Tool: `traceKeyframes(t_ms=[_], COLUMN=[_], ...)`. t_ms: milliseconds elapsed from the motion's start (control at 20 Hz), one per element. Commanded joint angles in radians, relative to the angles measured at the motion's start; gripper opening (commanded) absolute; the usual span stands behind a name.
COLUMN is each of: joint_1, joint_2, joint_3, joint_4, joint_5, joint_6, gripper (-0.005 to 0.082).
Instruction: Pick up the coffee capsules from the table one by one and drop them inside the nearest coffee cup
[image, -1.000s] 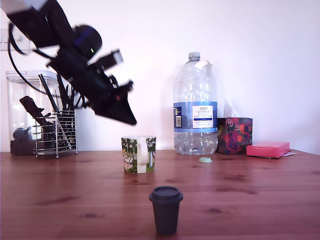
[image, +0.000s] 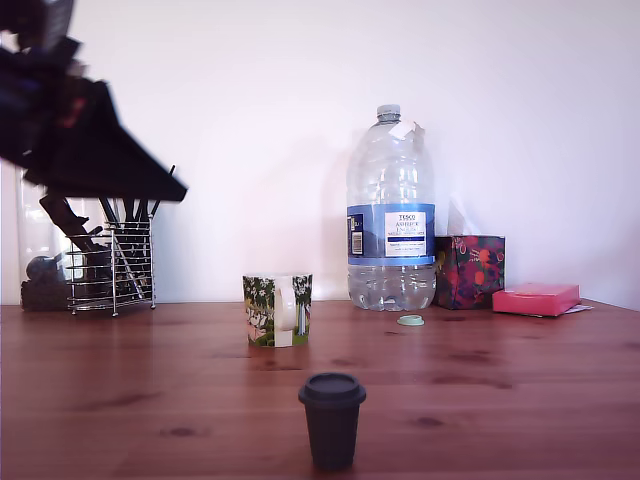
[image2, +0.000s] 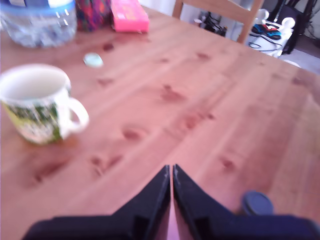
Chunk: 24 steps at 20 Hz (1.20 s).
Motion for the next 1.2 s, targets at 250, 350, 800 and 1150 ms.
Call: traceKeyframes(t_ms=[250, 350, 800, 1150], joint_1=[-0.188, -0.278, -0.45, -0.45], joint_2=[-0.152, -0.166, -0.166, -0.154], joint_3=[-0.242, -0.271, -0.277, -0.277], joint_4=[0.06, 0.057, 0.055, 0.056], joint_5=[-0.098, -0.162, -0.319, -0.399], joint_6=[-0.126, -0.143, -0.143, -0.089], gripper=[-0.0019, -0.0019, -0.0016, 0.0647])
